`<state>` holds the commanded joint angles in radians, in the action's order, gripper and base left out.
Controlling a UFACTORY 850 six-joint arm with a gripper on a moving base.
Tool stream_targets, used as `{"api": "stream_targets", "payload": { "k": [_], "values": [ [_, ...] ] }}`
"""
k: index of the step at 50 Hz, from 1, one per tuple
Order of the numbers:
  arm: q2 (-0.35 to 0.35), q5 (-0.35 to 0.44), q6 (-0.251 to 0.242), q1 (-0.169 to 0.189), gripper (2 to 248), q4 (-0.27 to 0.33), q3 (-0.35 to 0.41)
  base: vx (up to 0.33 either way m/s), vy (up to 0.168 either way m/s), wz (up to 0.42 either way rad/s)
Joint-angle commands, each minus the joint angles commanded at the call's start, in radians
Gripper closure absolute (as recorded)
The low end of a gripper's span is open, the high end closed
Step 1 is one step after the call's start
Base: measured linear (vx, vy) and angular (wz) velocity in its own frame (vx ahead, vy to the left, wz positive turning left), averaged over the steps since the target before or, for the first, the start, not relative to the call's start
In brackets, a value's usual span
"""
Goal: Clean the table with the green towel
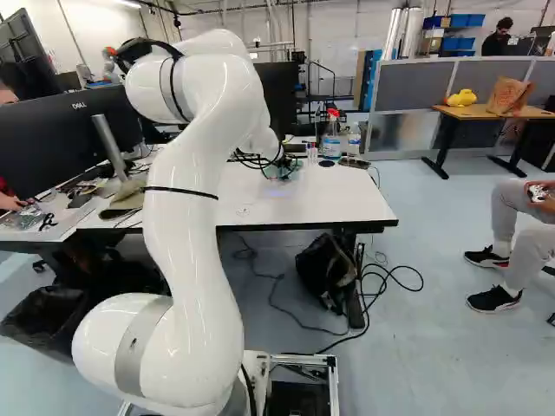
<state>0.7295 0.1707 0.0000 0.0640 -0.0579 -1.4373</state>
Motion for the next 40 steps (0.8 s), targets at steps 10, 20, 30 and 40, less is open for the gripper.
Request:
{"api": "stream_targets", "payload": {
  "k": [10, 20, 30, 40],
  "values": [
    [-0.004, 0.0, 0.0, -0.024, 209, 0.0, 0.005, 0.0, 0.0, 0.0],
    [-0.025, 0.0, 0.0, -0.045, 209, 0.0, 0.035, 0.0, 0.0, 0.0],
    [-0.057, 0.0, 0.0, -0.064, 209, 0.0, 0.08, 0.0, 0.0, 0.0],
    [-0.094, 0.0, 0.0, -0.079, 209, 0.0, 0.132, 0.0, 0.0, 0.0]
  ]
}}
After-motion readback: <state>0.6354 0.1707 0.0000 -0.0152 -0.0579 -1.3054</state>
